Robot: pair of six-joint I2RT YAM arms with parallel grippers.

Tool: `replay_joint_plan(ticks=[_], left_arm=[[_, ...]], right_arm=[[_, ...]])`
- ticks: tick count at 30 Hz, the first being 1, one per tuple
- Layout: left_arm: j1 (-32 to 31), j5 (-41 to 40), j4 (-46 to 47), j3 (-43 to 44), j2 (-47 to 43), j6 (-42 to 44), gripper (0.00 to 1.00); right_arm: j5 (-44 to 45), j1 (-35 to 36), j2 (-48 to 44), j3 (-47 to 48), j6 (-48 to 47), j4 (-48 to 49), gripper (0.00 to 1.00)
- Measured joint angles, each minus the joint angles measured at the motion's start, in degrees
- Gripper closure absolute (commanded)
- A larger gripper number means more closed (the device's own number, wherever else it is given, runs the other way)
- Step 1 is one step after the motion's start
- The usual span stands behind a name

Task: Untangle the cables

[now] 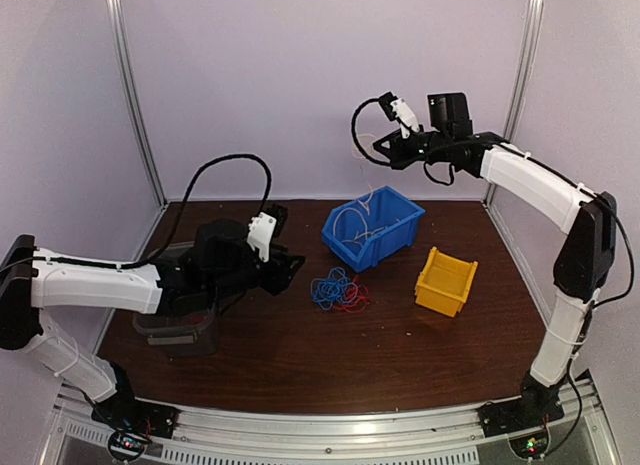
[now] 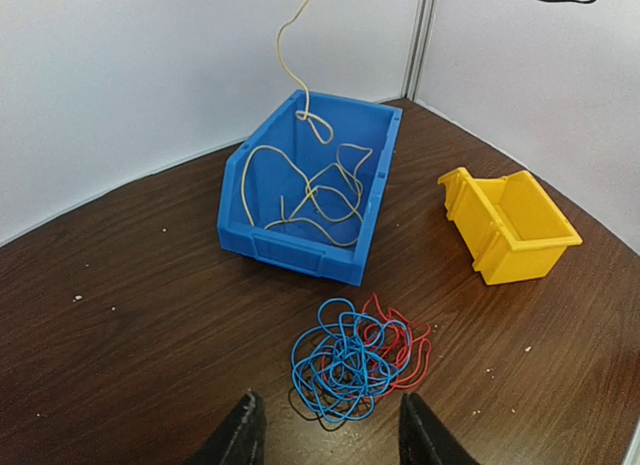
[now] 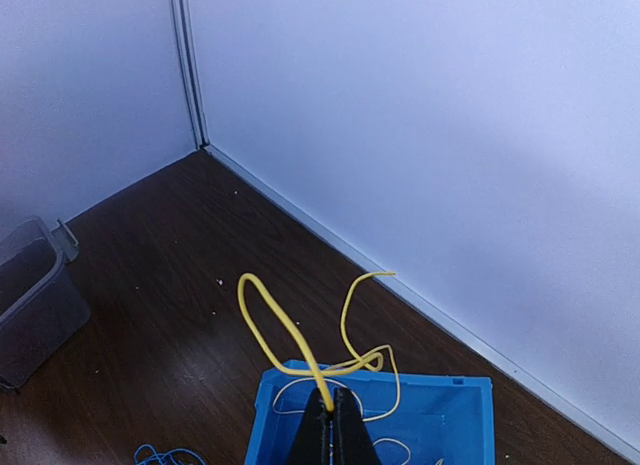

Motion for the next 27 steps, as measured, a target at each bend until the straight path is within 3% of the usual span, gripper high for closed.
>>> replay_joint_plan(ticks=[13,15,17,18,23,27], left_arm=[[0.0,1.0,0.9,-0.5,-0.5,-0.5,0.53],[0.0,0.9,1.1,-0.5,-0.3,-0.5,0.53],[0.0,0.9,1.3,-0.5,0.3,-0.5,0.53],[0.0,0.9,1.3,-0.3,0.8,-0.5,0.53],[0.0,1.0,0.4,1.0,3.6,-0.4,0.46],[0.0,1.0,-1.1,3.6,6.3,-0.5,0.37]], right_arm=[[5.1,-3.8,4.1,-5.9,3.1,2.1,1.0],[5.4,-3.9,4.1,-8.6,3.7,2.4,0.88],[5.4,-3.9,4.2,-10.6,4.4,2.2,0.63],[5.3,-3.9,4.2,-11.4,4.4,2.0,0.59],[4.4,-4.2,4.7,-11.8,5.4,0.6,0.45],[3.1,-4.5,2.8,-13.1,5.8,0.7,0.43]])
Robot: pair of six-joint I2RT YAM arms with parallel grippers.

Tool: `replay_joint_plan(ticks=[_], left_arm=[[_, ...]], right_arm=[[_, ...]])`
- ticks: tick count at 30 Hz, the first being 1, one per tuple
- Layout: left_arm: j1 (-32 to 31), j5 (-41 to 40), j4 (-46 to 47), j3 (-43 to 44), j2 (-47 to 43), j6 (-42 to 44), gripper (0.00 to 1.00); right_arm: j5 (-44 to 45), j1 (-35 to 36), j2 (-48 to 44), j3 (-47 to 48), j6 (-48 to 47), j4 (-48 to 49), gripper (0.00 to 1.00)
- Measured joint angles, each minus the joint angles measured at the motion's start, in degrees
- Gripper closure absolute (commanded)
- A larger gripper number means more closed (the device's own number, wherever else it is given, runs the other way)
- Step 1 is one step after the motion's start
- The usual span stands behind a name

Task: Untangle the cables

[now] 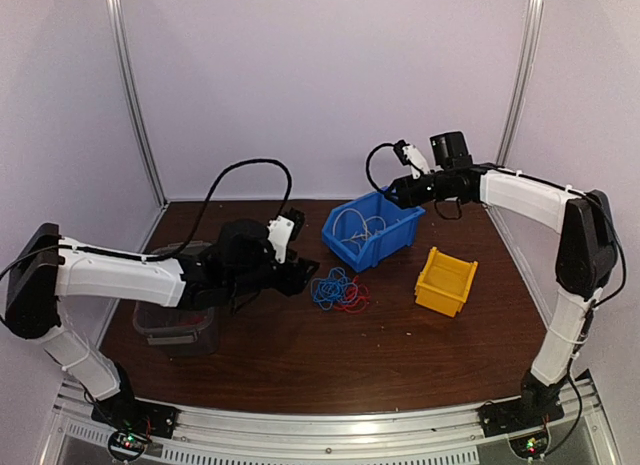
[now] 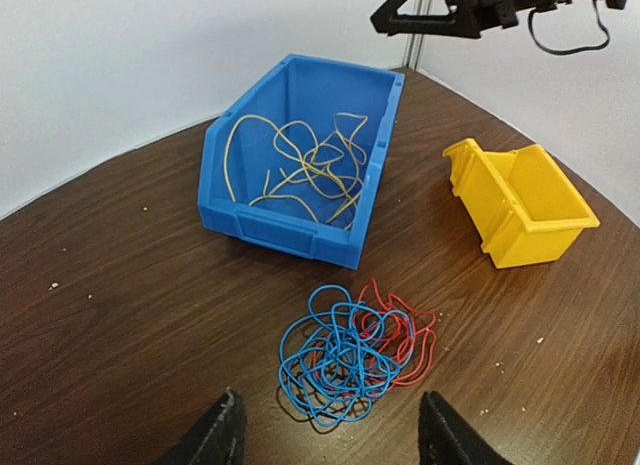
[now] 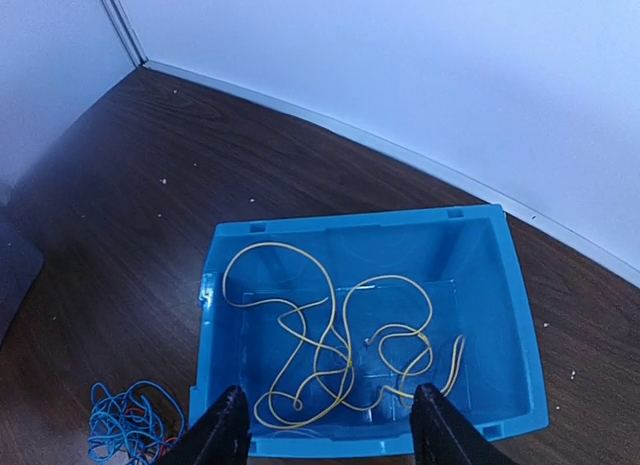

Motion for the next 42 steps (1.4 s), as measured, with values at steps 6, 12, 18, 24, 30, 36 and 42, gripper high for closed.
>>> replay_joint_plan(ticks=[6,12,18,24,30,36,42], left_arm=[[0.2,1.5,-5.6,11.2,10.5,-0.3,0.34],[1.9,4.9,-10.1,20.9,20.4,-0.9,0.22],[4.2,8.8,-16.4,29.0,28.2,-2.2,0.3],[5.1,14.9,-19.7,32.2,32.5,-2.8,0.49],[5.0,19.7,-21.6,31.6,32.7,-3.7,0.8],[4.9,20.1,-22.2,25.4,27.0,-4.0,0.99],[4.7,18.9,-22.1,20.2,16.0,-3.9,1.0]], right_arm=[[-9.2,0.0,-13.4,-12.0,-2.4,1.9,0.44],[-19.3,0.5,-26.1,-26.3,-8.7,6.1,0.44],[-22.1,0.4,-27.9,-32.7,-11.2,9.9,0.43],[-23.1,0.4,-28.0,-35.6,-12.3,12.7,0.44],[-23.7,0.4,-28.0,-35.8,-12.7,13.7,0.45],[-24.4,0.6,-28.0,-36.9,-12.7,15.3,0.46],[-24.4,2.6,-25.9,-37.5,-13.9,15.4,0.46]])
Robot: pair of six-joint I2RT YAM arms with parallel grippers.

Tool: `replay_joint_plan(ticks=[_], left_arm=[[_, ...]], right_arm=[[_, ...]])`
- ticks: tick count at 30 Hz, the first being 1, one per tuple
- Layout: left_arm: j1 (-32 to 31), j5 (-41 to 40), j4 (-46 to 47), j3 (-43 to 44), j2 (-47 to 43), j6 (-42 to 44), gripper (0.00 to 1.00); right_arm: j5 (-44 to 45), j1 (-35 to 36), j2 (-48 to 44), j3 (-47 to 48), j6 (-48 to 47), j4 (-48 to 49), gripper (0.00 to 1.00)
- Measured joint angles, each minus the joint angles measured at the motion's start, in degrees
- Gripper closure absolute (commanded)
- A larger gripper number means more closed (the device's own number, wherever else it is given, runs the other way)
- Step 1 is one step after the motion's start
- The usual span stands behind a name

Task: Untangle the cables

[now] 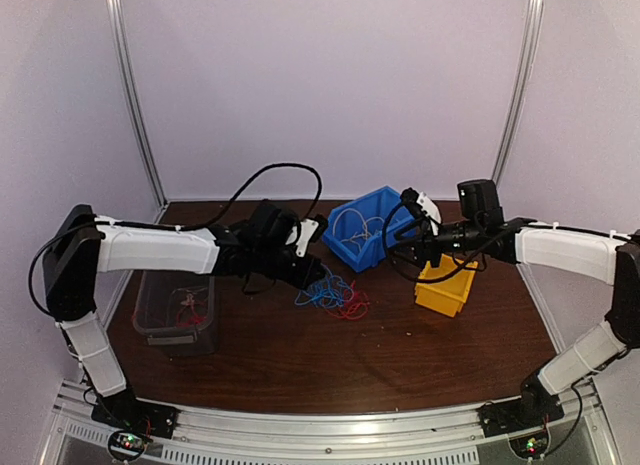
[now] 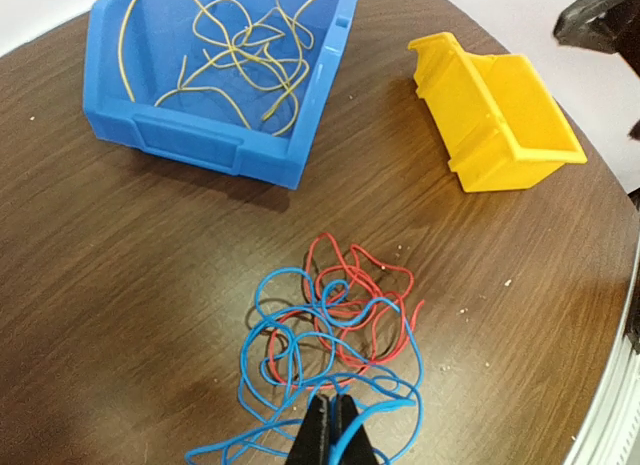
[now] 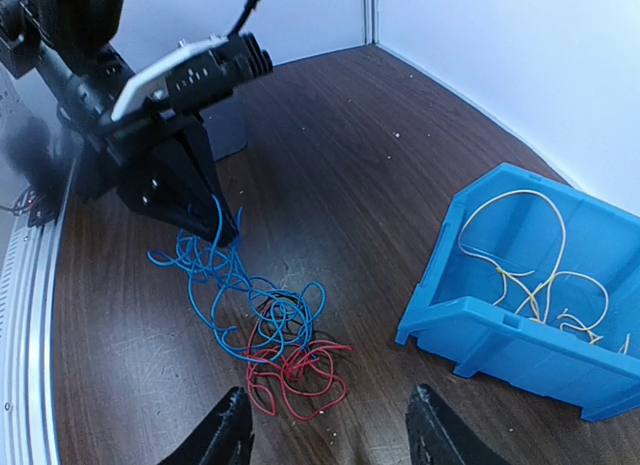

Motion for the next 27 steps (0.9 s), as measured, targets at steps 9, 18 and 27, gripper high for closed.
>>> replay_joint_plan(ticks=[9,18,27], left_arm=[[0.0,-2.8,-2.2,-9.7,-10.1,-0.6,0.51],[0.0,-5.5,-1.2,-7.2,-7.3,-1.3,0.44],[1.0,1.9,7.9,-5.7,2.4,-4.9,0.48]], right_arm=[[2.0,6.2,6.6,0.5,-4.8,-2.6,0.45],[3.6,10.4,14.0,3.0,-13.7,-10.6,0.42],[7.1,13.2,15.4,3.2,-21.4,-14.9,0.55]])
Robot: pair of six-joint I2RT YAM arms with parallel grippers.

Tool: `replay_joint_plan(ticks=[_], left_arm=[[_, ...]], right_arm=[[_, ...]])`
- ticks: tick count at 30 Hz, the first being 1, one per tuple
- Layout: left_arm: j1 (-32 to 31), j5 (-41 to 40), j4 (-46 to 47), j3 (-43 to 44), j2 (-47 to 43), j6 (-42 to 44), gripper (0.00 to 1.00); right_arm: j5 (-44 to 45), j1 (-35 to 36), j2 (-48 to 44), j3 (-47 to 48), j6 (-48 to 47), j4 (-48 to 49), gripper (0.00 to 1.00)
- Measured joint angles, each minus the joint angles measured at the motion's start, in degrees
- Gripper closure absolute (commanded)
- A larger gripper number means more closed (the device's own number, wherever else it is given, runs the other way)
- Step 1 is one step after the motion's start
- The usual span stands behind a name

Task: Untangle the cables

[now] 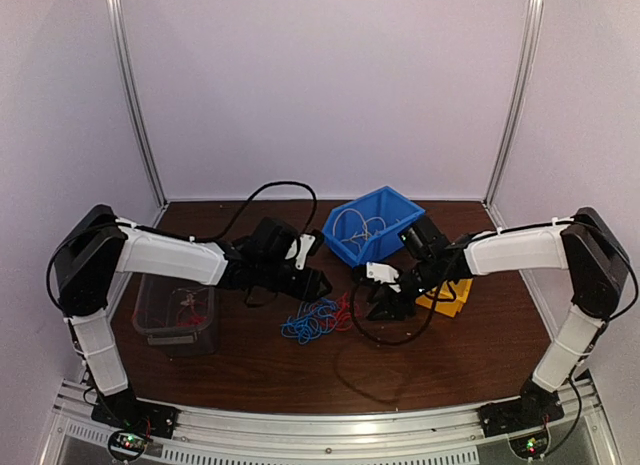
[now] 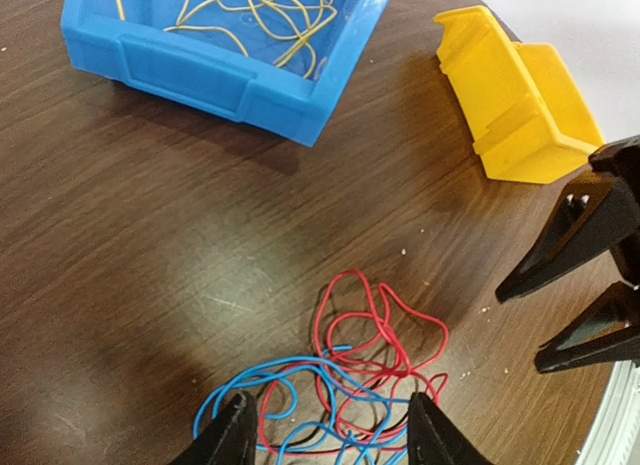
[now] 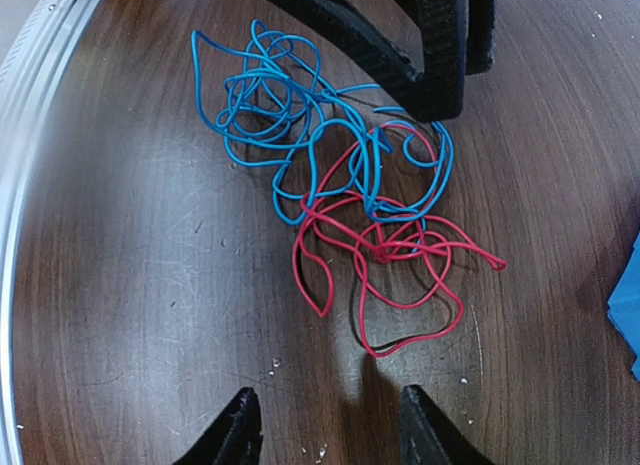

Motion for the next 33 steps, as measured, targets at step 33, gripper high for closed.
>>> replay_joint_plan(ticks=[33], left_arm=[[0.0,6.3,4.2,2.1,7.7,-1.1,0.63]], right_arm=[[16.9,7.2,7.2,3.1,1.2,5.0,0.74]])
